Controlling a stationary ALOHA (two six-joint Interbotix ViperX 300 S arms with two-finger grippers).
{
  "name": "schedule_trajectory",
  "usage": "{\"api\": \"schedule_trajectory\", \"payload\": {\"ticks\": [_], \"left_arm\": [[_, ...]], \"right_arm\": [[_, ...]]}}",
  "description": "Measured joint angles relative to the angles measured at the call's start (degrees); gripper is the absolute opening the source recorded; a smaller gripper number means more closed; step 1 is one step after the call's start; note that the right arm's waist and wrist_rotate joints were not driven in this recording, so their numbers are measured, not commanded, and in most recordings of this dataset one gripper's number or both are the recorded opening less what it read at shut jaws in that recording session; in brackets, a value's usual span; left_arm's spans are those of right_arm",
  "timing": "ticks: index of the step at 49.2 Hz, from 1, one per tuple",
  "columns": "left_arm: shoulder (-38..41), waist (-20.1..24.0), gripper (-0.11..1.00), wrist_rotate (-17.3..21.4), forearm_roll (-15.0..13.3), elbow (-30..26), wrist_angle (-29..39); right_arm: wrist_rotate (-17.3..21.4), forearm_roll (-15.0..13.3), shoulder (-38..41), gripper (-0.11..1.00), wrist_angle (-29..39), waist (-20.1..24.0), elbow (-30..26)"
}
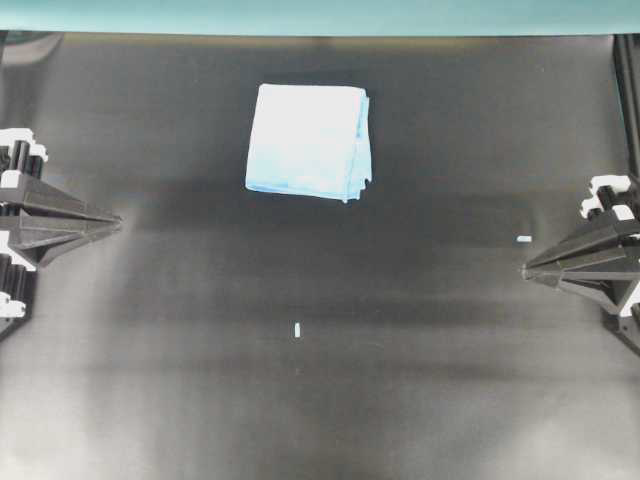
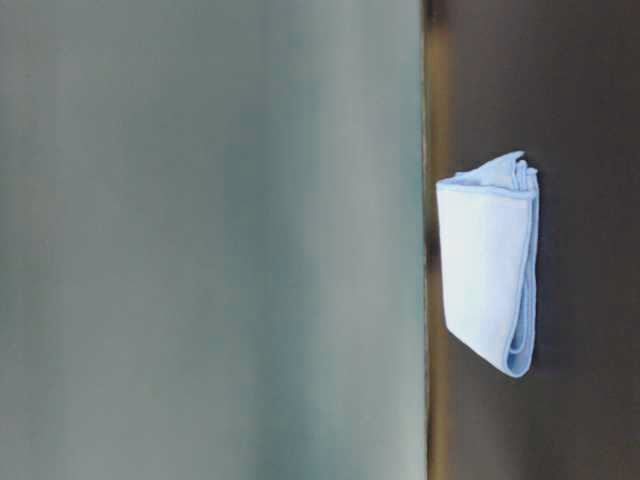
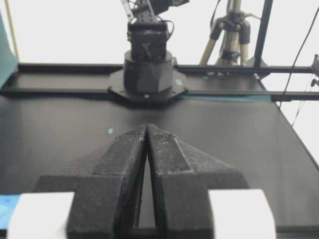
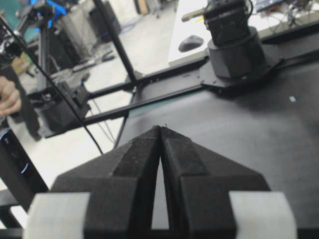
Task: Push a blue cloth with the left arm to wipe the desk.
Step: 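Move the left gripper rightward toward the folded blue cloth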
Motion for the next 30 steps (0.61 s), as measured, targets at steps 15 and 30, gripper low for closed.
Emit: {"api": "schedule_trajectory", "payload": {"ticks": [15, 30], "left_arm": [[7.47, 0.35, 0.0, -0.18, 2.11, -0.18, 1.49], [17.14, 9.67, 0.0, -2.02, 2.11, -4.13, 0.44]], "right_arm": [[0.0, 0.0, 0.7, 0.0, 0.62, 0.0, 0.0], [0.0, 0.0, 0.79, 0.0, 2.81, 0.0, 0.0]]}}
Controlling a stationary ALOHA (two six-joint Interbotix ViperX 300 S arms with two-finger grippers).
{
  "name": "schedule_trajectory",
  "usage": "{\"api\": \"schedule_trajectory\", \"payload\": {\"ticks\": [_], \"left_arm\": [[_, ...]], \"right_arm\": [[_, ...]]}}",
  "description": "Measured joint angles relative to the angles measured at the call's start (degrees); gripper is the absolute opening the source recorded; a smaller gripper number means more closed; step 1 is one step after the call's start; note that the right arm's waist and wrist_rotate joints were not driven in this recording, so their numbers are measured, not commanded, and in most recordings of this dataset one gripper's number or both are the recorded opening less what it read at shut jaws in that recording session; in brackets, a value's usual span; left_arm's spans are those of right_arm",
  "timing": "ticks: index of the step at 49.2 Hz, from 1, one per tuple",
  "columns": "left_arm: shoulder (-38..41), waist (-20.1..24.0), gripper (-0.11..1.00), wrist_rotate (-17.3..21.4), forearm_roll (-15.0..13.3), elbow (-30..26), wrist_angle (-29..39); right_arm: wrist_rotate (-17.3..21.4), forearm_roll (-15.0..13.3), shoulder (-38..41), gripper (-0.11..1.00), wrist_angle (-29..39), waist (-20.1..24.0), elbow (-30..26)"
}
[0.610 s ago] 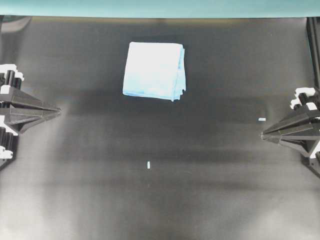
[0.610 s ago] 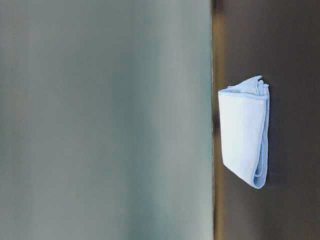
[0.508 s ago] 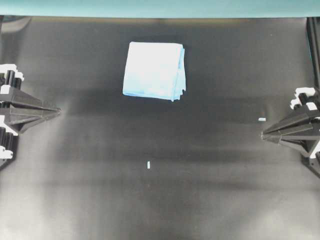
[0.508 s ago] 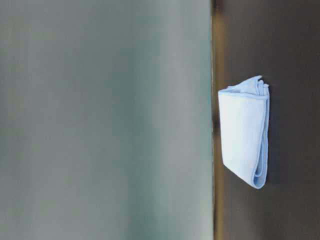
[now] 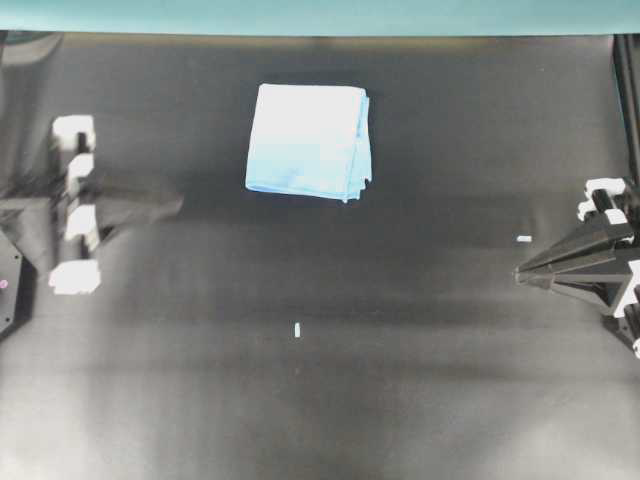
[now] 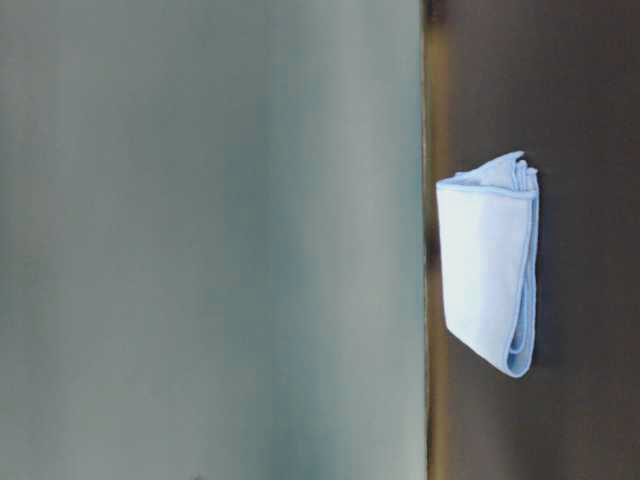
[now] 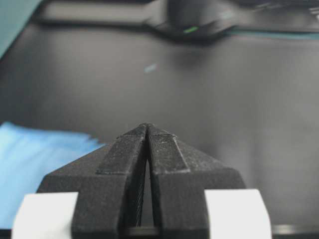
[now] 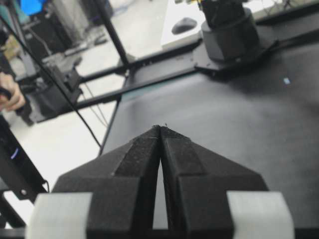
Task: Push a blue cloth with the left arm to wipe the desk.
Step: 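Move the left gripper rightward toward the folded blue cloth, then lower the left gripper onto the blue cloth's near edge and grip it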
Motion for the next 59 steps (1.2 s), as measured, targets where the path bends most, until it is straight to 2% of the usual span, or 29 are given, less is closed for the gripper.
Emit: {"api": "schedule_trajectory", "payload": {"ticks": [8, 20, 31, 36, 45, 48, 51, 59], "left_arm": [[9.14, 4.48, 0.0, -0.53, 0.0, -3.87, -1.05], [25.66, 7.47, 0.0, -0.62, 0.0, -14.15, -0.97], [35.51, 9.67, 0.07, -0.53, 0.0, -22.24, 1.05], [38.32, 10.81, 0.2, -0.62, 0.0, -24.61, 1.41], [44.12, 11.78, 0.72, -0.62, 0.0, -28.56, 1.58], [46.14, 11.95, 0.85, -0.62, 0.09, -29.44, 1.67], [48.34, 12.3, 0.9, -0.26, 0.0, -30.23, 1.58], [53.96, 13.97, 0.89, 0.0, 0.0, -31.82, 1.58]], "right_arm": [[0.0, 0.09, 0.0, 0.0, 0.35, 0.0, 0.0], [0.0, 0.0, 0.0, 0.0, 0.35, 0.0, 0.0], [0.0, 0.0, 0.09, 0.0, 0.44, 0.0, 0.0], [0.0, 0.0, 0.0, 0.0, 0.79, 0.0, 0.0], [0.0, 0.0, -0.09, 0.0, 1.05, 0.0, 0.0], [0.0, 0.09, 0.0, 0.0, 1.05, 0.0, 0.0], [0.0, 0.09, -0.09, 0.0, 1.23, 0.0, 0.0], [0.0, 0.0, -0.09, 0.0, 1.23, 0.0, 0.0]]}}
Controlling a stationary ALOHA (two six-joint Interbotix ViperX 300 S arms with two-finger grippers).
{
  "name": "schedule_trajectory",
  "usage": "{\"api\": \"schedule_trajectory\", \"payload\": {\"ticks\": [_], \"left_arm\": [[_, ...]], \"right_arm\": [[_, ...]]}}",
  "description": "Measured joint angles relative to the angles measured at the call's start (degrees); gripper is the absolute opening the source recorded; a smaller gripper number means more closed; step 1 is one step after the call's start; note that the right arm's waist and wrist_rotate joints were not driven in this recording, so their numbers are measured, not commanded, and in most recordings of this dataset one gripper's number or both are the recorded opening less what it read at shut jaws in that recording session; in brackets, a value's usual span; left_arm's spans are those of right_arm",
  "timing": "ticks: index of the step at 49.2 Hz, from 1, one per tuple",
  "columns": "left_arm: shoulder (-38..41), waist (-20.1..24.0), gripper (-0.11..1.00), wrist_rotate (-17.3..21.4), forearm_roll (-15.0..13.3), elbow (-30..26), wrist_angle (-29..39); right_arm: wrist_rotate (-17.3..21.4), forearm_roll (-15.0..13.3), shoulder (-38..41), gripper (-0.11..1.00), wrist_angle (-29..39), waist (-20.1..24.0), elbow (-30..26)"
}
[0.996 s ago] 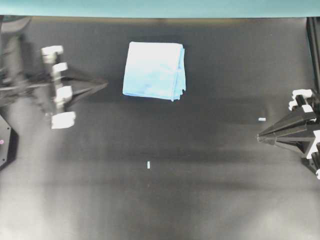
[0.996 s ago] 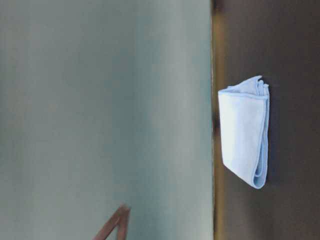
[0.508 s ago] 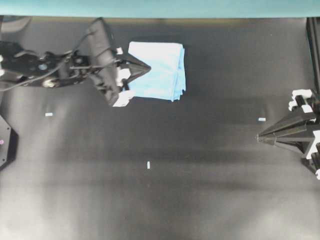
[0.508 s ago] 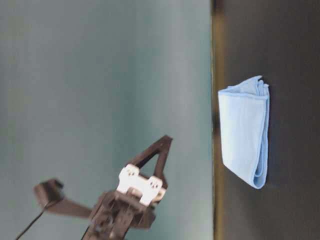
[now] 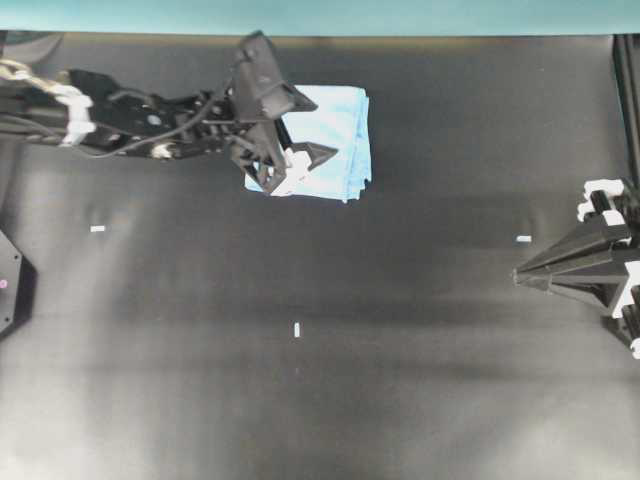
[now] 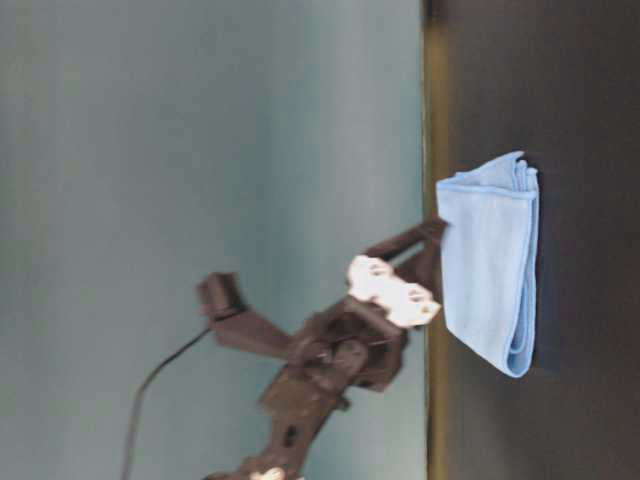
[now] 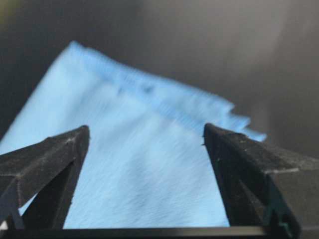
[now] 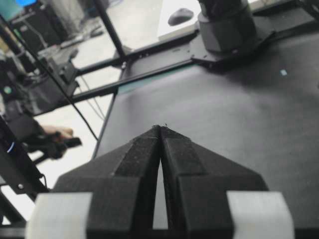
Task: Push a blue cloth with the left arm to wipe the desk.
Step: 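Lower the left gripper onto the blue cloth's near edge and grip it, then drag the blue cloth with the left gripper down-left across the table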
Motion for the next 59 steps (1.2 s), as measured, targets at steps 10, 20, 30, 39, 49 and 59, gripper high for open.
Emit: {"api": "schedule_trajectory", "payload": {"ticks": [10, 20, 30, 39, 49, 59], "left_arm": [[4.31, 1.14, 0.89, 0.0, 0.0, -1.14, 0.0], [4.48, 1.14, 0.89, 0.44, 0.09, -1.23, 0.09], [4.39, 0.97, 0.89, 0.97, 0.09, -0.26, 1.85], [4.04, 0.09, 0.89, 0.79, 0.09, 1.58, 2.2], [2.55, -1.41, 0.89, 0.44, 0.09, 4.39, 2.02], [-0.88, -4.75, 0.89, 0.44, 0.0, 9.4, 2.02]], "right_arm": [[0.09, 0.0, -0.09, 0.0, 0.0, 0.0, 0.0], [0.0, 0.0, -0.09, 0.0, 0.09, 0.0, 0.09], [0.09, 0.0, -0.09, 0.0, 0.0, 0.0, 0.26], [0.0, 0.0, -0.09, 0.0, 0.09, -0.09, 0.26], [0.09, 0.0, -0.18, 0.0, 0.09, 0.0, 0.26], [0.09, 0.0, -0.18, 0.0, 0.0, 0.0, 0.35]]}}
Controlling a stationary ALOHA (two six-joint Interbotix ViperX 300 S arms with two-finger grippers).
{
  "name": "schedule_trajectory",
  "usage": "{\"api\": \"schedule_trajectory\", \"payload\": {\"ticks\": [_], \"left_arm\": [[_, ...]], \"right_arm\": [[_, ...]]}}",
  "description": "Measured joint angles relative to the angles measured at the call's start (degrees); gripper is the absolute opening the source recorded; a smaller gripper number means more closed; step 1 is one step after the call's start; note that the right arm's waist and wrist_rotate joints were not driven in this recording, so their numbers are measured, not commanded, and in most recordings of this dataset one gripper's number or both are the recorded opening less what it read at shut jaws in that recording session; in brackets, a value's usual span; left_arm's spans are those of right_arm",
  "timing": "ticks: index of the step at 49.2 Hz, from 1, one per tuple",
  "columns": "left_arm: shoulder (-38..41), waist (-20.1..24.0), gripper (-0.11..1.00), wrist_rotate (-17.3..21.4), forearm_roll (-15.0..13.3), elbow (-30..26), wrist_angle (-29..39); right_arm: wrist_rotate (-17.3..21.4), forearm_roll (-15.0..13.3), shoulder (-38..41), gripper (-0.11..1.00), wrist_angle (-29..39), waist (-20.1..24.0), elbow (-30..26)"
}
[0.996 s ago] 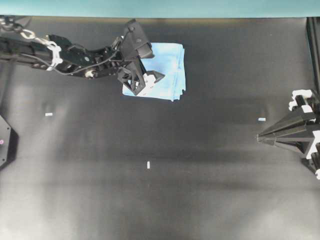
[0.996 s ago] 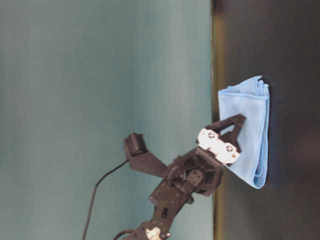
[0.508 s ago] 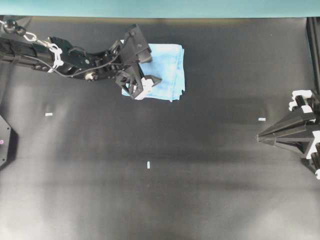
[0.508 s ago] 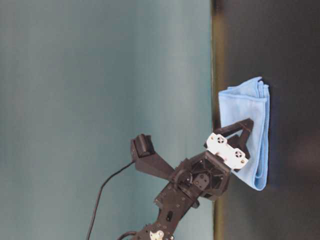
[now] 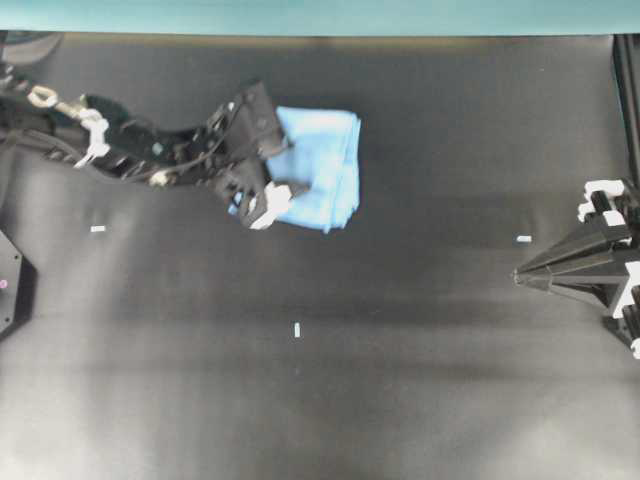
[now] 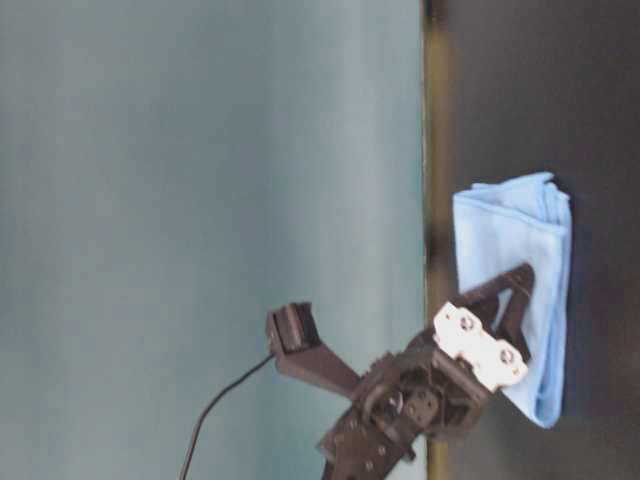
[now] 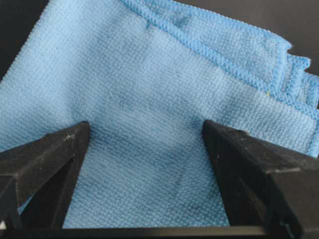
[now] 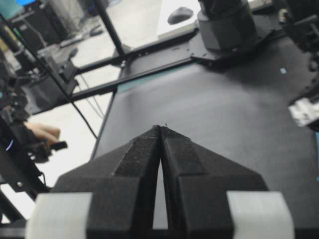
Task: Push a blue cloth with the left arm to wipe the desk.
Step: 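Drag the blue cloth with the left gripper down-left across the table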
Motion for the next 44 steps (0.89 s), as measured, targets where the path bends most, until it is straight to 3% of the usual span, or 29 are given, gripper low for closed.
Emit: {"api": "schedule_trajectory", "payload": {"ticks": [13, 24, 44], "left_arm": [[-6.06, -5.89, 0.89, -0.79, 0.09, 7.47, 0.44], [-10.28, -13.36, 0.89, -0.97, 0.09, 12.13, 0.44], [-12.04, -25.49, 0.89, -0.97, 0.09, 14.59, 0.44]], "right_arm": [[-0.09, 0.0, -0.09, 0.0, 0.0, 0.0, 0.18], [-0.09, 0.09, -0.44, 0.0, 0.09, 0.0, 0.26], [0.0, 0.26, -2.11, 0.0, -1.85, 0.0, 0.35]]}}
